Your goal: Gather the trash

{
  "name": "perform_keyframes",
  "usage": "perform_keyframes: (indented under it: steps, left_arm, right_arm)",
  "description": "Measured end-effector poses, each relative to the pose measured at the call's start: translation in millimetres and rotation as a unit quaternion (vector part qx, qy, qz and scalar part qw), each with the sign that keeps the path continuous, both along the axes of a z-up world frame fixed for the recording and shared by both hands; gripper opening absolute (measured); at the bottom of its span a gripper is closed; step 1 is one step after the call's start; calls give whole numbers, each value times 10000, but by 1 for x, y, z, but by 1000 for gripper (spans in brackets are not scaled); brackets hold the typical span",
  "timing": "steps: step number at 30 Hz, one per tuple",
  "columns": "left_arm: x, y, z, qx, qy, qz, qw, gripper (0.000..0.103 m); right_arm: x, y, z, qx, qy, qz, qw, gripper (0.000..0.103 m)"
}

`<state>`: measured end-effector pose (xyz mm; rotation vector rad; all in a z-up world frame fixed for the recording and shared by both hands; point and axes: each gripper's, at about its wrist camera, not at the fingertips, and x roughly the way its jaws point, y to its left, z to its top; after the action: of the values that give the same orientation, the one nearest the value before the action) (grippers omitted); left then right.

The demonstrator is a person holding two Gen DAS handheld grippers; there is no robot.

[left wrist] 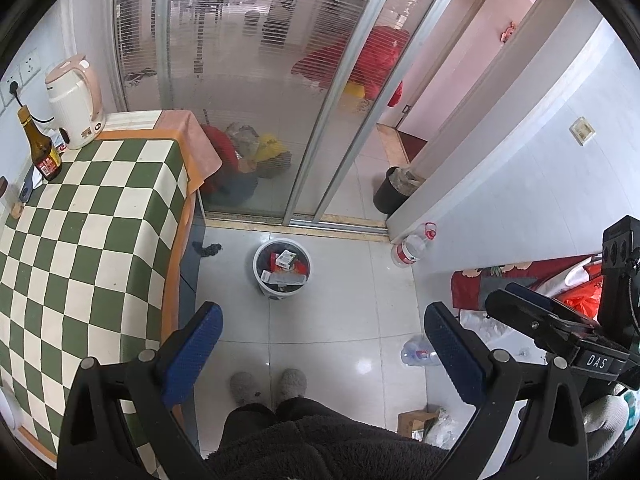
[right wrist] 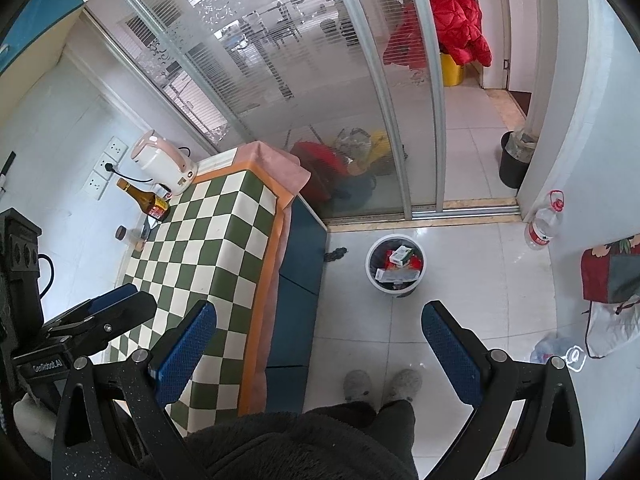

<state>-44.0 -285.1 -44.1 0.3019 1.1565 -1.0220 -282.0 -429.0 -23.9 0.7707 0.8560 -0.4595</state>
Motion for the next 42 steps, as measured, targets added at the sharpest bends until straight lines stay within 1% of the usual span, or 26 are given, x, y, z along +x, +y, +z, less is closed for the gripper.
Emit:
perform_keyframes:
  steps: [21,42]
  left_arm:
    - [-3,-15,-2,16,94,-14,10000,103]
    - [2,-17,-3,14,118,14,9999,103]
  right_arm:
    - [-4,-6,-5,119,3,12,9999,103]
    - [-2,-2,-8,147,16,3,9999,103]
